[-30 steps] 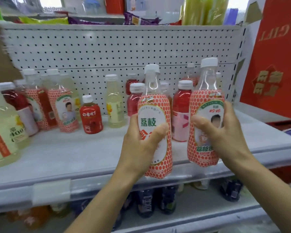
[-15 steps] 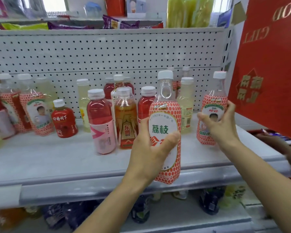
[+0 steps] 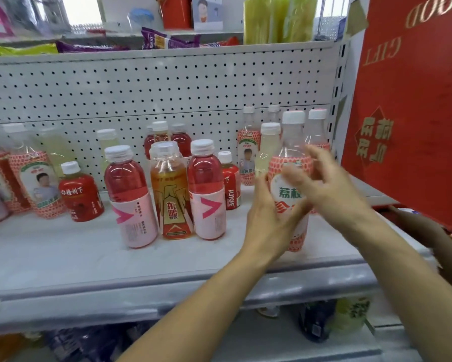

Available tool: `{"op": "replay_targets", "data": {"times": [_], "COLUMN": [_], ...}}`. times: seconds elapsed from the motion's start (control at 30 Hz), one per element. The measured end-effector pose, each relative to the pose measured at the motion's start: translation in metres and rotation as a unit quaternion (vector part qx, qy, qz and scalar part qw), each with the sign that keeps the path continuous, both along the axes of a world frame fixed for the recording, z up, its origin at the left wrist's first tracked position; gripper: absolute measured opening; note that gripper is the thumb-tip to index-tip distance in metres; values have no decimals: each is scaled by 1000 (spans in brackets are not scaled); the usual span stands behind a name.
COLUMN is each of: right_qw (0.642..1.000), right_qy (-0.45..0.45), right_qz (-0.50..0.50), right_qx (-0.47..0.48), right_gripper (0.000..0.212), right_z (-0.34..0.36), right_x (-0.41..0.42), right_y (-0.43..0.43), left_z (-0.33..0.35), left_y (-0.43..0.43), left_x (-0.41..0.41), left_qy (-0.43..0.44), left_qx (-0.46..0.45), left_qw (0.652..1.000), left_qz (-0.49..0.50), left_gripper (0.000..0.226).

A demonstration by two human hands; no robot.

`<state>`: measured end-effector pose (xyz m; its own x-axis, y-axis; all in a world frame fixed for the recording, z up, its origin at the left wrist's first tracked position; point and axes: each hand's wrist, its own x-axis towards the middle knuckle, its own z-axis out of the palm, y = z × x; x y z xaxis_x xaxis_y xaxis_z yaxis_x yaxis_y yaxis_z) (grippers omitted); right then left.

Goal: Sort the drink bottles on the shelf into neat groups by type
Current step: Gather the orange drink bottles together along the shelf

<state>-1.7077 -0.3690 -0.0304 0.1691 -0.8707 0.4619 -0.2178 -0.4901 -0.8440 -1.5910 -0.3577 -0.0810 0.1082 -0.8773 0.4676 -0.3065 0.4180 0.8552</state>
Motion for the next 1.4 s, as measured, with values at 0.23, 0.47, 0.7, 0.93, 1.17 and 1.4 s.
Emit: {"op": "replay_targets", "data": {"times": [0.23, 0.47, 0.7, 0.93, 1.17, 1.4], "right_qw": [999, 991, 996, 997, 997, 978], "right_qy": [4, 78, 36, 27, 29, 66], "right_qz": [-42, -105, -69, -60, -61, -197], "right_qx": [-1, 6, 35, 38, 45, -9], "right_gripper": [63, 95, 97, 98, 99, 81], "right_z": [-8, -20, -27, -29, -27, -44], "right_x": [-26, -33, -30, -21, -5, 18], "right_y": [-12, -18, -40, -68, -85, -65], "left_z": [28, 73, 70, 53, 49, 47], "left_y": [-24, -101, -104, -61, -13, 24], "left_x": [15, 13, 15, 30, 43, 68], "left_qy": [-152, 65, -24, -60, -97, -117], "left_qx": [63, 77, 78, 25, -21, -35], "left_qw": [984, 991, 996, 997, 994, 991], "left_qz": [-72, 93, 37, 46, 52, 61], "left_gripper": [82, 77, 46, 56, 47, 60]}}
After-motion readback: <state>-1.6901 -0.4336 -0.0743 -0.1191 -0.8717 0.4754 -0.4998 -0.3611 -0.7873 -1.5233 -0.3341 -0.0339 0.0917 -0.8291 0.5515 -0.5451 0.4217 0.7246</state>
